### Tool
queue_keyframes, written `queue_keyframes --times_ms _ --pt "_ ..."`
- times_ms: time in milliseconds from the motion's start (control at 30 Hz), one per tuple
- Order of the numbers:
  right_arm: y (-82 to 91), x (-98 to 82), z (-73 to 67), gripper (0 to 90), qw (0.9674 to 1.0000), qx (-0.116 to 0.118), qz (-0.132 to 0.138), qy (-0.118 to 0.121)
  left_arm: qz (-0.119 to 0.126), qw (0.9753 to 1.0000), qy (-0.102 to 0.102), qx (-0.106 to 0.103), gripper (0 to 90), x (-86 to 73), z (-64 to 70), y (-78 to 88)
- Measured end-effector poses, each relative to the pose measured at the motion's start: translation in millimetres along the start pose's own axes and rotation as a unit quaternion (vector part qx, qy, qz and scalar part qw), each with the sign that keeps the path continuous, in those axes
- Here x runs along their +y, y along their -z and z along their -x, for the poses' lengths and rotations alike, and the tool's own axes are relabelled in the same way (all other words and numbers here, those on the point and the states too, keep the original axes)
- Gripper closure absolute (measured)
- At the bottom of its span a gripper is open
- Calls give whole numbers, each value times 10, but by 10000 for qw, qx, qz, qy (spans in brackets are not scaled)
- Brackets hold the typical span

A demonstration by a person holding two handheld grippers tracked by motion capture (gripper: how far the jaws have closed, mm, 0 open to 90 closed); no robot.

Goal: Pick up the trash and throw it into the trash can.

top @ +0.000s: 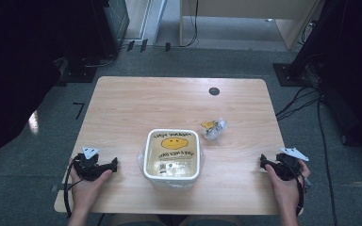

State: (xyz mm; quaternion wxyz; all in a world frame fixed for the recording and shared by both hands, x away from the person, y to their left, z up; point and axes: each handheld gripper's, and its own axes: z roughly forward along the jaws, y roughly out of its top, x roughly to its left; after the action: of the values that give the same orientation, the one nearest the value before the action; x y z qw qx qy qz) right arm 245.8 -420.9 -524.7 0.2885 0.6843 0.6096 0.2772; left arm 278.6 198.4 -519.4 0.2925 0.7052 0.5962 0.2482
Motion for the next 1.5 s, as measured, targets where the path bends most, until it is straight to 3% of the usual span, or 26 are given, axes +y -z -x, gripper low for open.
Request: queue_keyframes --times_ms 233,333,667,767,1000,1167,1500 --pt "-8 11 -8 133 10000 9 4 -35 3 10000 11 -1 0 4 0 -5" --pt "-11 29 -26 133 9999 132 12 -104 4 10000 10 -2 0 5 0 -6" --pt "21 189 -216 132 9991 342 200 -144 2 10000 16 8 0 7 3 -8" --pt "3 288 -349 132 9987 408 270 -167 4 10000 19 7 0 8 4 -9" --pt "-47 414 -607 134 9986 459 263 75 2 10000 16 5 0 8 3 -9" --pt "-68 542 -831 137 9962 777 364 111 3 10000 12 3 0 9 4 -10" --pt "-67 719 -1149 137 9922 1114 493 251 -1 10000 0 -2 0 11 3 -11"
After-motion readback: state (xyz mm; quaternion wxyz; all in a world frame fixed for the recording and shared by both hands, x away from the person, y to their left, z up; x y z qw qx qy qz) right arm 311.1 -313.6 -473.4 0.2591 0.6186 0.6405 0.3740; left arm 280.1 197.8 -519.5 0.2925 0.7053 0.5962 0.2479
